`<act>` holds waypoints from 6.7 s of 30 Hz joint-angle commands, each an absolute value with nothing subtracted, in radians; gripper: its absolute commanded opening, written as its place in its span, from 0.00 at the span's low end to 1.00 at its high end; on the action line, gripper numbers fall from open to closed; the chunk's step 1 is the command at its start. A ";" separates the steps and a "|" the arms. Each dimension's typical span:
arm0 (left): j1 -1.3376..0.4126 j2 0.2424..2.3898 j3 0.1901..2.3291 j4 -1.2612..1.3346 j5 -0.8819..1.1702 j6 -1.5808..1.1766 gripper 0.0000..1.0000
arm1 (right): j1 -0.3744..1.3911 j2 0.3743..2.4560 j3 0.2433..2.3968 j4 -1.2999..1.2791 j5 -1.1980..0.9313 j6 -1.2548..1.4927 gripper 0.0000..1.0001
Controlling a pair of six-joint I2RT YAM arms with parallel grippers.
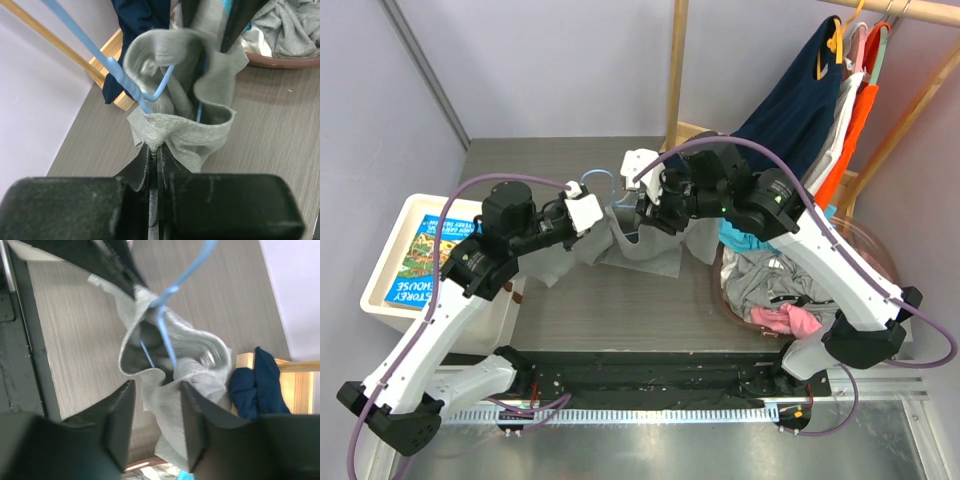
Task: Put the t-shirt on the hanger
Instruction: Place the T-shirt on the hanger, then place the hanger at the clothesline.
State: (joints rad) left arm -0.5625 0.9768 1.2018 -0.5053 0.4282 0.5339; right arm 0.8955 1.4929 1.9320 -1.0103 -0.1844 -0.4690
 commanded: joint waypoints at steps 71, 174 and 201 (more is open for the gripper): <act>-0.658 1.131 1.530 -0.513 0.209 0.669 0.57 | 0.897 1.508 2.108 -0.864 -0.005 -0.459 0.01; -0.618 1.065 1.175 -0.250 0.641 0.847 0.00 | 0.534 1.267 1.517 -1.158 -1.137 -0.039 0.23; -0.541 0.919 1.230 -0.287 0.264 0.402 1.00 | 0.256 1.086 1.758 -1.011 -0.249 0.252 0.01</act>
